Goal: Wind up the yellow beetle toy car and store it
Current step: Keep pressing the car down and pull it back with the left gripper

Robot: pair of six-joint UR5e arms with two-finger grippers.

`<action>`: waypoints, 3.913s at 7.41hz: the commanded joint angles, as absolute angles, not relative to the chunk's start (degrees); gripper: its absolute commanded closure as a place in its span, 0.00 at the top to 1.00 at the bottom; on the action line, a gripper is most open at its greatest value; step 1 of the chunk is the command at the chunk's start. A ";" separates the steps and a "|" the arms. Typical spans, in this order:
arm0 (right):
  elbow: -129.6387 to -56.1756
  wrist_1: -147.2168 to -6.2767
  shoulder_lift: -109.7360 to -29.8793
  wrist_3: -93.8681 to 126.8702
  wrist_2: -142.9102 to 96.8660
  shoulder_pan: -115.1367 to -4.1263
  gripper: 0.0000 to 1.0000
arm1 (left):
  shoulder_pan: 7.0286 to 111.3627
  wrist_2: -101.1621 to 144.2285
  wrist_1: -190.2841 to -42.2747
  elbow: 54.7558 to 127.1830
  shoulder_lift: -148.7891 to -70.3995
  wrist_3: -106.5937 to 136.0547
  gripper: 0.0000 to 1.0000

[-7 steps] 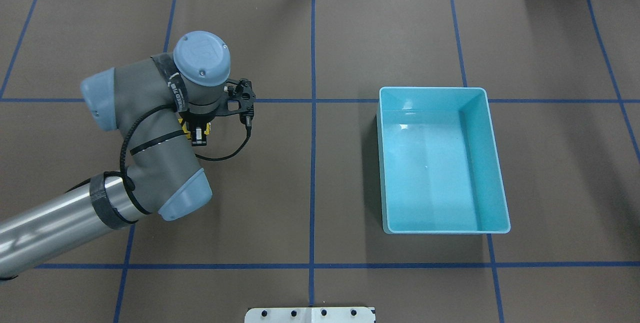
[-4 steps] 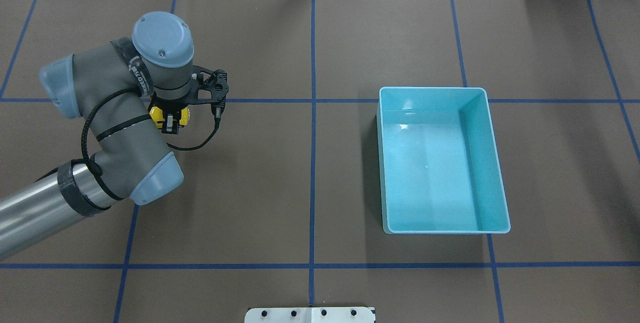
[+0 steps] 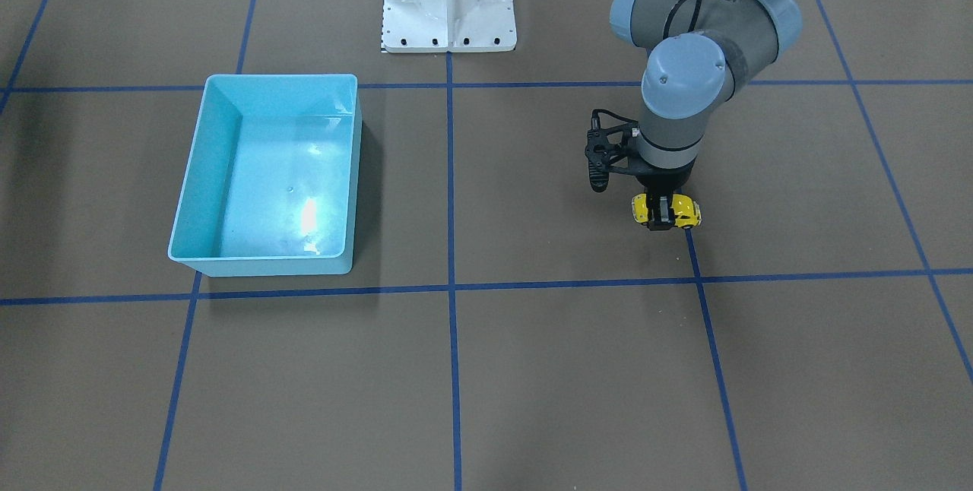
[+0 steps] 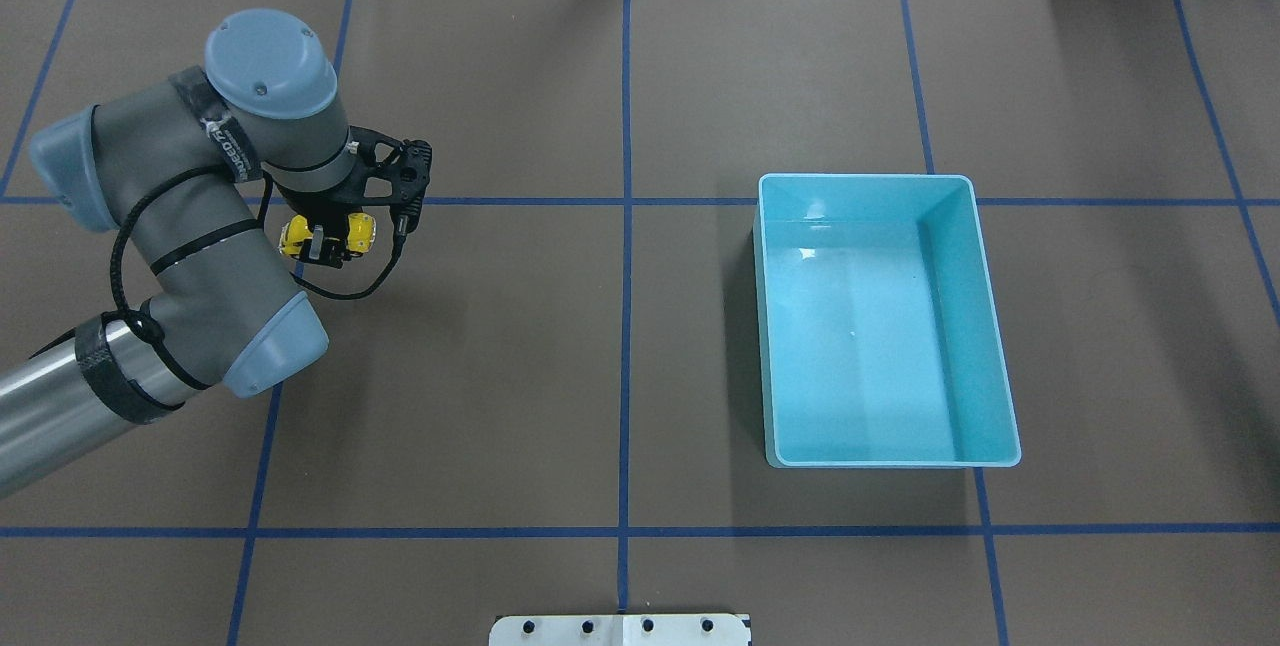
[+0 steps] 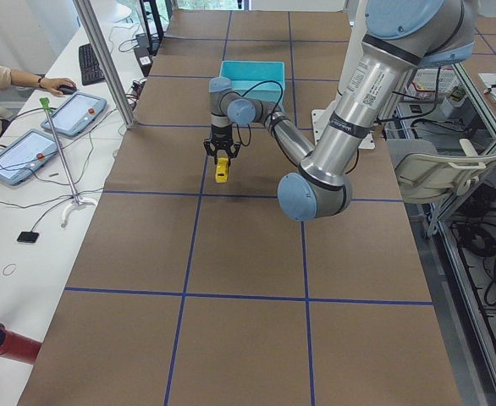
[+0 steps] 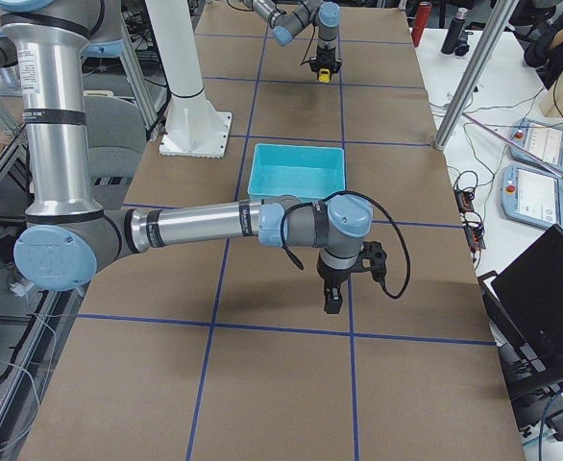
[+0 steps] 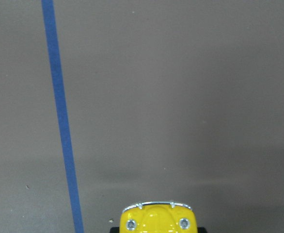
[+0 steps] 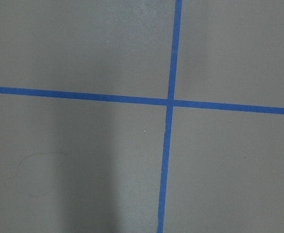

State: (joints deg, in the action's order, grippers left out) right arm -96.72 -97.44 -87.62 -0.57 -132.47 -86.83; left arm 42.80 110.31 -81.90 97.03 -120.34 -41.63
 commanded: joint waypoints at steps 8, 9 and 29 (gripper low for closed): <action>-96.42 -97.47 -87.45 -0.70 -132.36 -86.84 1.00 | 42.80 112.59 -94.13 96.15 -114.35 -39.90 0.00; -96.42 -97.47 -87.54 -0.70 -132.36 -86.84 1.00 | 42.72 112.59 -95.00 95.89 -113.56 -40.95 0.00; -96.59 -97.91 -90.70 -0.26 -132.01 -87.01 1.00 | 42.89 114.61 -102.56 92.02 -110.92 -43.15 0.00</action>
State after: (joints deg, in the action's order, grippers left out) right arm -96.42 -97.95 -89.95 -0.25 -131.81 -87.01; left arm 42.82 114.55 -102.02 92.04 -111.26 -43.08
